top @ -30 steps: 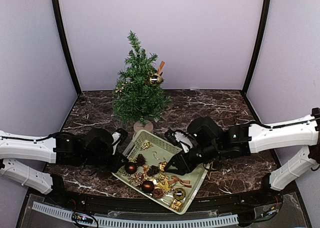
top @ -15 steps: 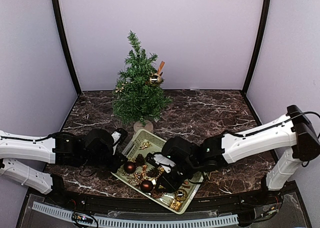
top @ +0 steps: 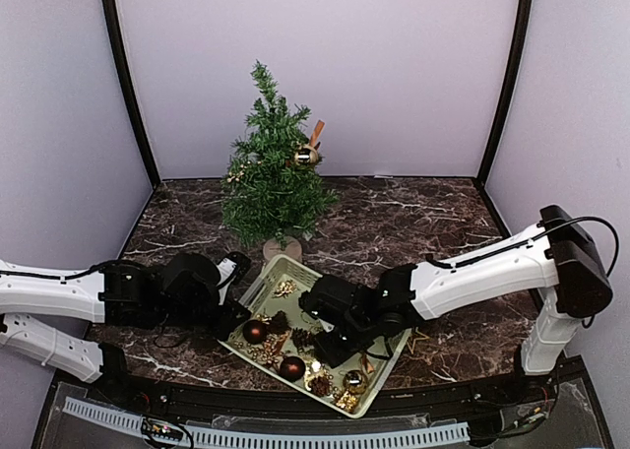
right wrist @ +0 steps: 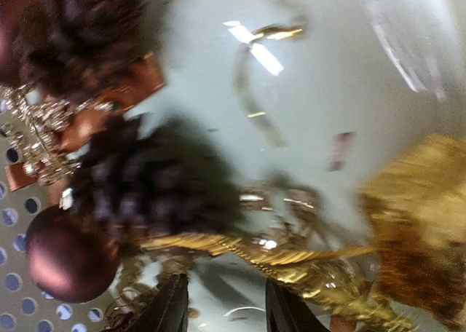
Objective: Decorate the small christmas tree
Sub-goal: Pick up the words ornament from the bin.
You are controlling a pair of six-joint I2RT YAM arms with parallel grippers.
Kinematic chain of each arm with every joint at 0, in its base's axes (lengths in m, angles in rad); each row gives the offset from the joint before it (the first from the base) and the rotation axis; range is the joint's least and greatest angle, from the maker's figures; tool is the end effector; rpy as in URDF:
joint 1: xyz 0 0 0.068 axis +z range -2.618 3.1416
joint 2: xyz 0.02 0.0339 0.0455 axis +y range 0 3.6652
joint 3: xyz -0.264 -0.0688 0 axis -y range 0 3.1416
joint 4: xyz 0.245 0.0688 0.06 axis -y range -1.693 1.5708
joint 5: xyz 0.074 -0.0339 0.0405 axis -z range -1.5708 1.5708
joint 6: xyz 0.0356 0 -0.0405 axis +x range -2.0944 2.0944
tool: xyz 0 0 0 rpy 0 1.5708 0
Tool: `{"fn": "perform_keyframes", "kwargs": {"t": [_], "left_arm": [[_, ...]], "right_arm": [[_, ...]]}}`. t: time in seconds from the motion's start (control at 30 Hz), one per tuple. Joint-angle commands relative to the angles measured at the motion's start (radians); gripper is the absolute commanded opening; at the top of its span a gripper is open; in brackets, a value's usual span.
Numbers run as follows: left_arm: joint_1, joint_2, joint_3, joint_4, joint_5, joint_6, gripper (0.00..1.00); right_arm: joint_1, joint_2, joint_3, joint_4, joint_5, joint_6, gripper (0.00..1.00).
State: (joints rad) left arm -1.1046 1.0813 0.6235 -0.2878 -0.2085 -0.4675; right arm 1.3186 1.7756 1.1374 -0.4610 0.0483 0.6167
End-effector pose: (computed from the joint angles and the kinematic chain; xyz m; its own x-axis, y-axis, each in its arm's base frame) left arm 0.1064 -0.1951 0.2182 -0.6353 0.2816 -0.7191 0.5817 0.7869 -0.2057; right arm 0.0905 0.3443 0.1766 -0.7376 -0.5473 -0.3955 -0.6560 0.7196 0.2277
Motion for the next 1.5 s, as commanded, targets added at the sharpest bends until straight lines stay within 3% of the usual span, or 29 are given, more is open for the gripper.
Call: {"fn": "perform_keyframes", "kwargs": {"t": [0.0, 0.1, 0.27, 0.6, 0.73, 0.97, 1.47], "left_arm": [[-0.008, -0.024, 0.003, 0.038, 0.022, 0.018, 0.00], [-0.008, -0.003, 0.010, 0.040, 0.038, 0.014, 0.00], [-0.008, 0.056, 0.048, 0.002, 0.035, -0.019, 0.00], [-0.008, 0.086, 0.061, -0.047, 0.023, -0.076, 0.00], [-0.008, 0.096, 0.048, -0.056, 0.034, -0.107, 0.00], [-0.008, 0.106, 0.012, -0.016, 0.063, -0.148, 0.00], [-0.008, 0.085, -0.058, 0.026, 0.046, -0.200, 0.00]], "right_arm": [[-0.048, -0.054, -0.023, -0.163, 0.219, 0.070, 0.38], [-0.054, -0.082, -0.025, -0.136, 0.209, 0.037, 0.38], [-0.025, -0.117, -0.031, -0.015, 0.060, -0.076, 0.35], [0.054, -0.073, -0.001, -0.094, 0.052, -0.101, 0.20], [0.053, -0.129, -0.046, -0.054, -0.039, -0.093, 0.28], [0.009, -0.066, -0.100, 0.082, -0.241, 0.032, 0.25], [-0.094, 0.015, -0.182, 0.253, -0.427, 0.053, 0.34]]}}
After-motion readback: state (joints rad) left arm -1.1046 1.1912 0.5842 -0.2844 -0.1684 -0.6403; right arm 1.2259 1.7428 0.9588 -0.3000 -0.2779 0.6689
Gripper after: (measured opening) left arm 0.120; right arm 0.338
